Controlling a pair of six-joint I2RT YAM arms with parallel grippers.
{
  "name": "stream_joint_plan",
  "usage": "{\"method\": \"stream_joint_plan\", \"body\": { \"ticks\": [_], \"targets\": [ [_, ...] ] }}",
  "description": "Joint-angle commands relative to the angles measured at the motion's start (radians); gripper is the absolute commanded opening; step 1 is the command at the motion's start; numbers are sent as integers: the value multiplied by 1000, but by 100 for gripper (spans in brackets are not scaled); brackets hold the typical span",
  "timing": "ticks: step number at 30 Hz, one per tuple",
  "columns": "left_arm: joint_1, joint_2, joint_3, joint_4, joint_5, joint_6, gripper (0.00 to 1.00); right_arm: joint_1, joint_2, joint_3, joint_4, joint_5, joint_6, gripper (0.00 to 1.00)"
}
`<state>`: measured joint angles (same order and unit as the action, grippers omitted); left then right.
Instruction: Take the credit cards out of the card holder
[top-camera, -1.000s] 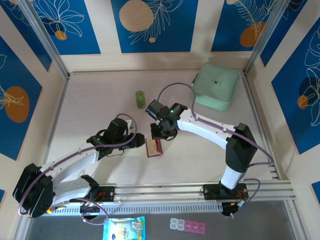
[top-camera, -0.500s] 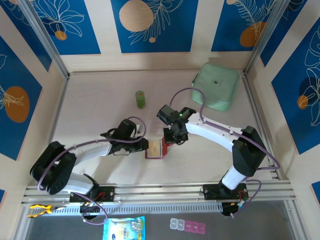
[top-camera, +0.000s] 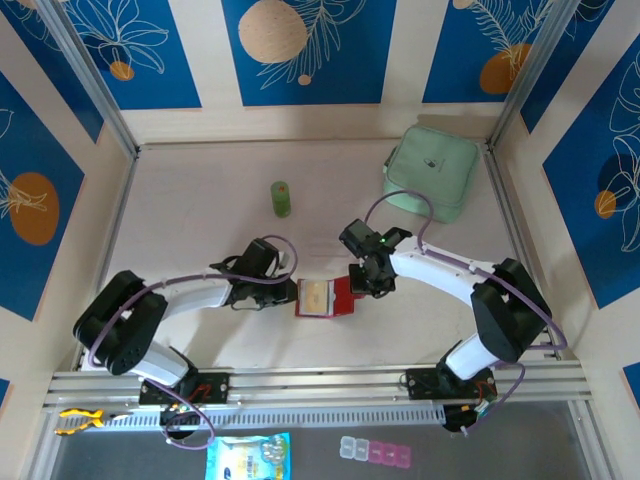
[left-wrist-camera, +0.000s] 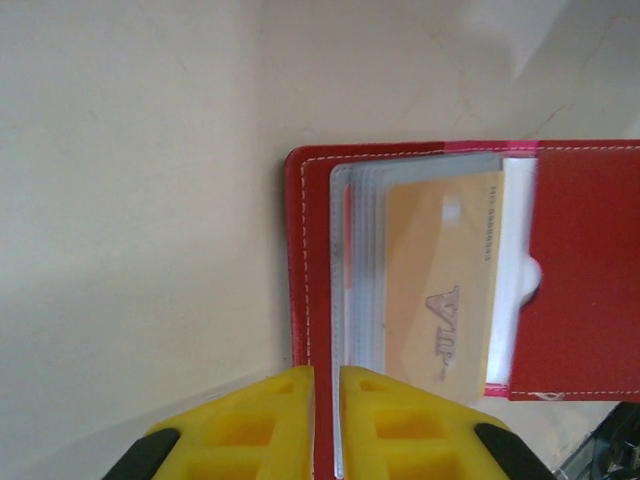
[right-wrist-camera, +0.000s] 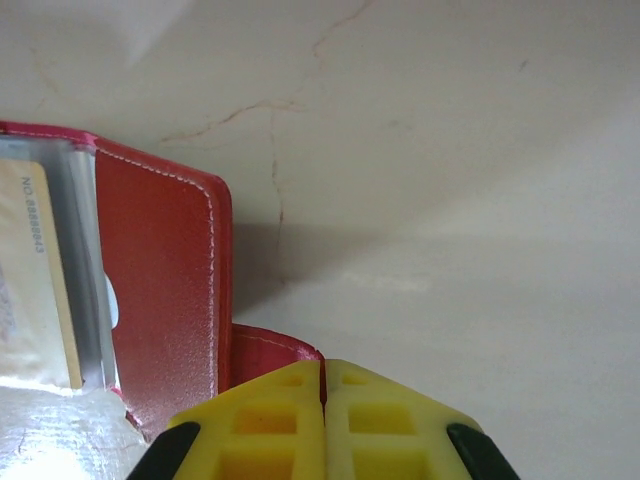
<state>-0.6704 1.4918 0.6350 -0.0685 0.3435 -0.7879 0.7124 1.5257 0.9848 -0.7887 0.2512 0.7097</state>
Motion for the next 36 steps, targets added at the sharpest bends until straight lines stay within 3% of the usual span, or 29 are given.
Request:
{"method": "stream_joint_plan", "body": {
  "ticks": [1,21,36],
  "targets": [
    [-11,21,29,-13,4,-20,14,-8,-3,-12,49,-36,-20,2],
    [-18,49,43,-98,-52,-19,10,-15,133,-57,100,23,-36,3],
    [-17,30,28,-152,-91,-25,10,-23,8,-90,7,109,-15,30]
  ]
}}
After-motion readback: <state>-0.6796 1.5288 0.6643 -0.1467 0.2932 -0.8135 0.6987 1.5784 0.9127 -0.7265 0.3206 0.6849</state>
